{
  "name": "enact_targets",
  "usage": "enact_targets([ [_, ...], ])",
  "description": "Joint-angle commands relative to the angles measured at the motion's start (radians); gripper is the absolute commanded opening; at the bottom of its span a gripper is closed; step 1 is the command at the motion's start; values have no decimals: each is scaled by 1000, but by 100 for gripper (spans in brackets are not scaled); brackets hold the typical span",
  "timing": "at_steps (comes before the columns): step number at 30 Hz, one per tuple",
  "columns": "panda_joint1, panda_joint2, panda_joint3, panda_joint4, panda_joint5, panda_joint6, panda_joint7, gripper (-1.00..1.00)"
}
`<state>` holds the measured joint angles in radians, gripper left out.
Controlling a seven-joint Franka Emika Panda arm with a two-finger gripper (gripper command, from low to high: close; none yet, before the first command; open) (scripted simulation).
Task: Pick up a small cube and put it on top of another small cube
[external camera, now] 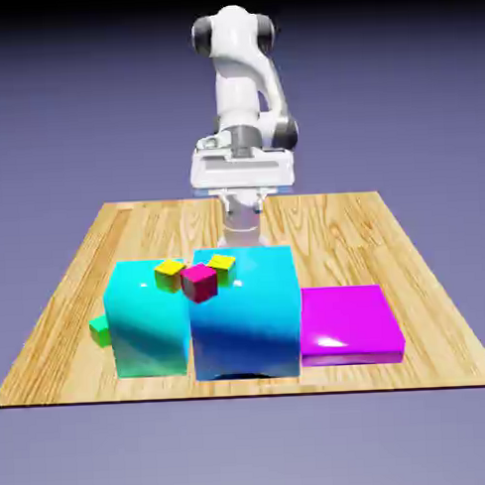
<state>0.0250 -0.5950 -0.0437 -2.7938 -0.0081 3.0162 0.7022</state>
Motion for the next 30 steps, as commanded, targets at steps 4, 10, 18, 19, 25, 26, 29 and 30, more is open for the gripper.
enact_targets([
  [4,43,-83,-145,54,-27,-69,-129,0],
  [10,107,-207,-362,135,-67,-173,-322,0],
  [18,193,-372,-652,242,-121,-311,-580,0],
  [19,204,-393,-689,256,-127,-328,-612,0],
  [25,269,-517,-906,336,-167,-432,-805,0],
  [26,279,-538,-942,350,-174,-449,-837,0],
  [29,312,-600,-1051,390,-194,-501,-934,0],
  [30,322,-621,-1087,403,-201,-518,-966,0],
])
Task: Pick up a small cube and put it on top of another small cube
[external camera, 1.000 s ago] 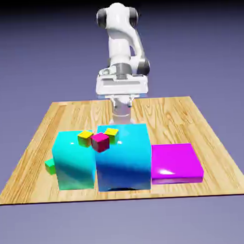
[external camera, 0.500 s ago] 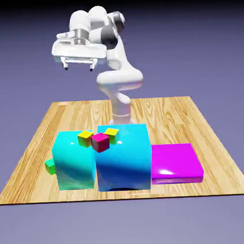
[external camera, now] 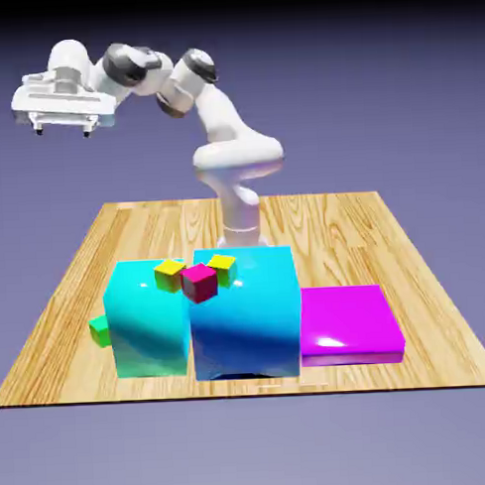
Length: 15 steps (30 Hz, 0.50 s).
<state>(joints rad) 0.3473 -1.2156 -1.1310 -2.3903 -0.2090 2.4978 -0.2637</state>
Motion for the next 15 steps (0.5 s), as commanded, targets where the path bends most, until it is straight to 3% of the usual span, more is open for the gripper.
enact_targets([
  [1,11,-21,-36,13,-7,-17,-32,0],
  [15,161,-310,-544,202,-100,-259,-483,0],
])
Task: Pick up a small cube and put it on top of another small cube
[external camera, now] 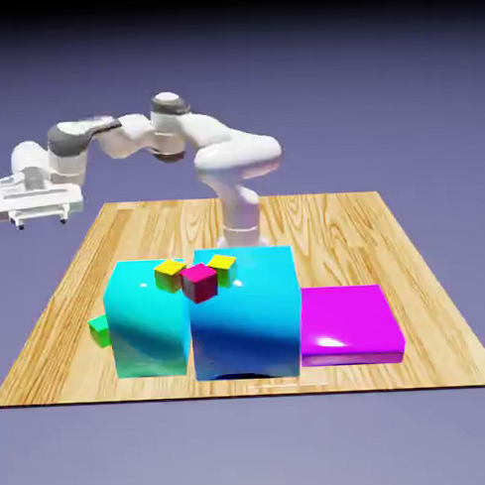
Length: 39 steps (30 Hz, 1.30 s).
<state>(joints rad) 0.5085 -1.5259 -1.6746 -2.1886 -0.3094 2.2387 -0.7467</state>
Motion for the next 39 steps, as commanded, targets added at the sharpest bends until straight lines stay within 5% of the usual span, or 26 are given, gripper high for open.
enact_targets([
  [1,11,-21,-36,13,-7,-17,-32,0],
  [9,97,-186,-326,121,-60,-155,-290,0],
  [14,161,-235,-382,99,-101,-45,-300,0],
  [15,161,-235,-382,99,-101,-44,-300,-100],
  [23,93,-69,-167,65,-36,-143,-138,-100],
  [31,335,76,119,-110,111,-38,83,-100],
  [39,572,36,124,-197,193,76,56,-100],
])
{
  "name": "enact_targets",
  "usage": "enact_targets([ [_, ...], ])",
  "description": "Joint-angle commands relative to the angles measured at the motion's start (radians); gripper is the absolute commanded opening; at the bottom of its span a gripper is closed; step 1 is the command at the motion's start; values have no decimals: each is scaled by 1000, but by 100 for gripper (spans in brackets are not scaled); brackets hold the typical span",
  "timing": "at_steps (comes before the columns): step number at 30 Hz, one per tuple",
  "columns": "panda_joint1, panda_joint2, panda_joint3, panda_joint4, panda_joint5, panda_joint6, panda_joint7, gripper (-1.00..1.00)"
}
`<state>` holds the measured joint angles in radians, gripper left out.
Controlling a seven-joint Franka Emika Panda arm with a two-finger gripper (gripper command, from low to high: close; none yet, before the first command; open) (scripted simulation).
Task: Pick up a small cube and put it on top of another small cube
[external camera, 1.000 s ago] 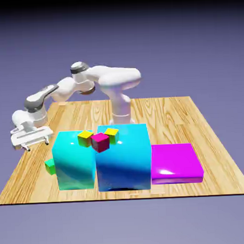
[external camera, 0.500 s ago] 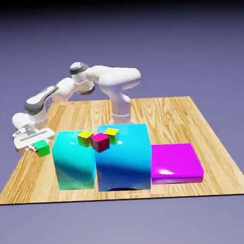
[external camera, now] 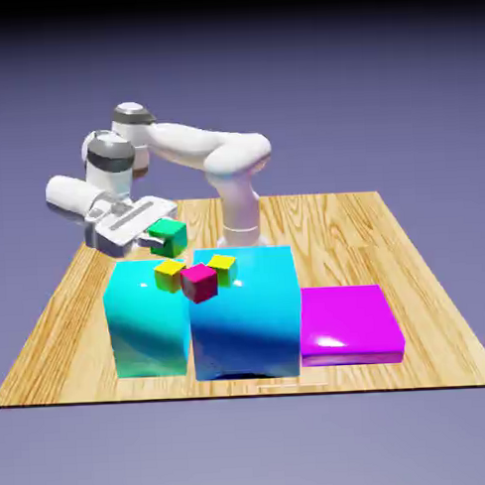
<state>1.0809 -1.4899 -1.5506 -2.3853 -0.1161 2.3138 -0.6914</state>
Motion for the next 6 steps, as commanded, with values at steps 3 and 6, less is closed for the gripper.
enact_targets([
  [3,62,-3,-42,-33,-19,98,-16,-100],
  [6,34,-2,-23,-18,-11,55,-8,100],
])
